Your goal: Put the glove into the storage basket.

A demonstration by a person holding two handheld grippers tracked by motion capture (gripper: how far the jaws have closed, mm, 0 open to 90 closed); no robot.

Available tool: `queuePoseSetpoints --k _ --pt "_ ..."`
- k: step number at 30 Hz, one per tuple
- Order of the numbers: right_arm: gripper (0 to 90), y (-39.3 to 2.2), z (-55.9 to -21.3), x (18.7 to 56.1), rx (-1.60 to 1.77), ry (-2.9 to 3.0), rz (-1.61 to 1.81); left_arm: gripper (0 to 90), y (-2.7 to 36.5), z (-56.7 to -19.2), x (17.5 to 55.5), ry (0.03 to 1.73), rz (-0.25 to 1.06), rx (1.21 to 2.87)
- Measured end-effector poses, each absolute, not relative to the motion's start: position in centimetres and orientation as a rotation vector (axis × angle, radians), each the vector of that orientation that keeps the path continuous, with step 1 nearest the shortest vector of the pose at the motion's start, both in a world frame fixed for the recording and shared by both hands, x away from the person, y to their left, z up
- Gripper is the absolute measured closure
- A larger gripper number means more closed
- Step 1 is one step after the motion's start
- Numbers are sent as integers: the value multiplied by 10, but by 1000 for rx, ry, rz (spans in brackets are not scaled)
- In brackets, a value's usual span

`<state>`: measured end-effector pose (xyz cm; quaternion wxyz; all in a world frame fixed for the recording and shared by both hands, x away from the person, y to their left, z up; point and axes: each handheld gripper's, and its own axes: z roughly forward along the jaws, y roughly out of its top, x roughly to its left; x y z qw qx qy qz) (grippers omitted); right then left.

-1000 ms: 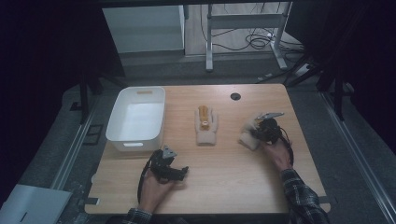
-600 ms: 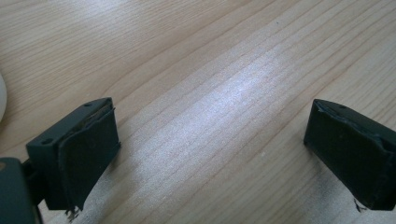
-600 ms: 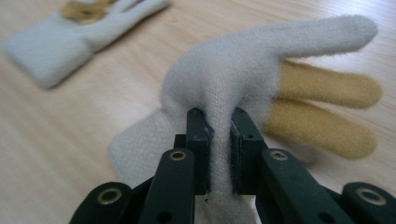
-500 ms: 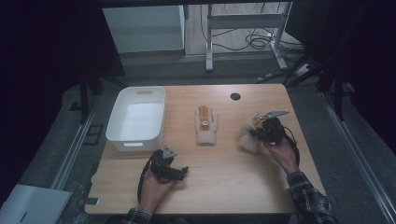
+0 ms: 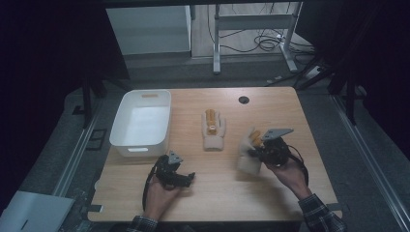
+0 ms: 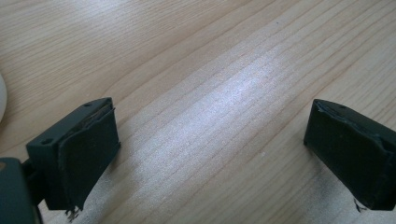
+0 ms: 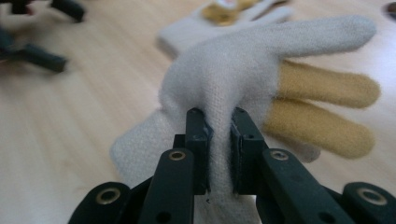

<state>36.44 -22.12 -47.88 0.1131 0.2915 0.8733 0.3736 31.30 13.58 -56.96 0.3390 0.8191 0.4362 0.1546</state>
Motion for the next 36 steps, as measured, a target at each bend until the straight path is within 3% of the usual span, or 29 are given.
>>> queuePoseSetpoints --k 16,24,28,36 --pt "751 -183 -517 330 727 2701 1094 31 136 -570 313 1136 402 2132" --pt "480 -182 -528 330 724 2702 1073 31 136 -570 313 1136 402 2132" --pt "435 -189 -517 333 748 2652 1116 31 136 -570 313 1136 402 2132" --pt "470 -201 -510 351 796 2599 1134 31 136 -570 313 1137 400 2132"
